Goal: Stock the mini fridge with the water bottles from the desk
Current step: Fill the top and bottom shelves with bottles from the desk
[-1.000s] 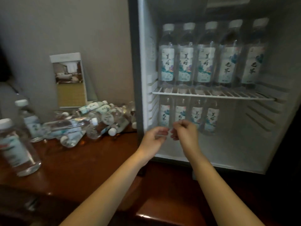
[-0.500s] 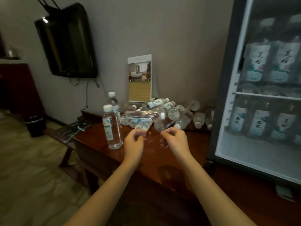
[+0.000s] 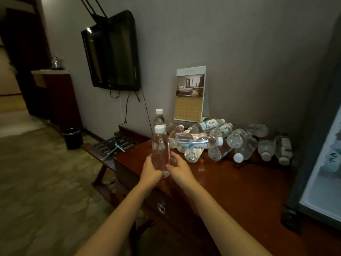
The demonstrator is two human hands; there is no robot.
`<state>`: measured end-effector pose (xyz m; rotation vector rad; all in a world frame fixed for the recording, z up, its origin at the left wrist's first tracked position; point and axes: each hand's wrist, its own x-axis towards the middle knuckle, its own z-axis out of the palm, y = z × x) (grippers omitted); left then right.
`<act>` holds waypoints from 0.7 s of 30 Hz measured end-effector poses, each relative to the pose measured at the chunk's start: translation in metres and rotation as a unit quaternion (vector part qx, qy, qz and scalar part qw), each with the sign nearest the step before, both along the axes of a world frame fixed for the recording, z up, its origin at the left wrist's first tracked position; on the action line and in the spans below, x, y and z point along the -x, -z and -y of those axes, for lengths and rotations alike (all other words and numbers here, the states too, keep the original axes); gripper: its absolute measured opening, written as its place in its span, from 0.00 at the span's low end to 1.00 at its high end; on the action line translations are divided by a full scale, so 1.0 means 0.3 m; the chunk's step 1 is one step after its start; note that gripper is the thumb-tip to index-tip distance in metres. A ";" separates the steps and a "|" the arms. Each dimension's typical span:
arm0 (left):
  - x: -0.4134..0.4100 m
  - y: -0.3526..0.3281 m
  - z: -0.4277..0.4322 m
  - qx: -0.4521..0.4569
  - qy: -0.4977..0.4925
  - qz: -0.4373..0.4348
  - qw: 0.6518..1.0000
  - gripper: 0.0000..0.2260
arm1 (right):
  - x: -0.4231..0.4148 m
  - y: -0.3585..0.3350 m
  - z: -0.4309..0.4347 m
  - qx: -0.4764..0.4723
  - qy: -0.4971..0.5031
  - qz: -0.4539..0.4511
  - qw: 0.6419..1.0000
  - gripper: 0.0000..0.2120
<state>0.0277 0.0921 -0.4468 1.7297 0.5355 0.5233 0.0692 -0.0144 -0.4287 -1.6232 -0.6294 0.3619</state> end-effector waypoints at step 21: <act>-0.007 0.011 0.168 -0.044 0.153 0.010 0.987 0.16 | -0.062 -0.012 0.294 -0.011 0.002 -0.022 1.000 0.29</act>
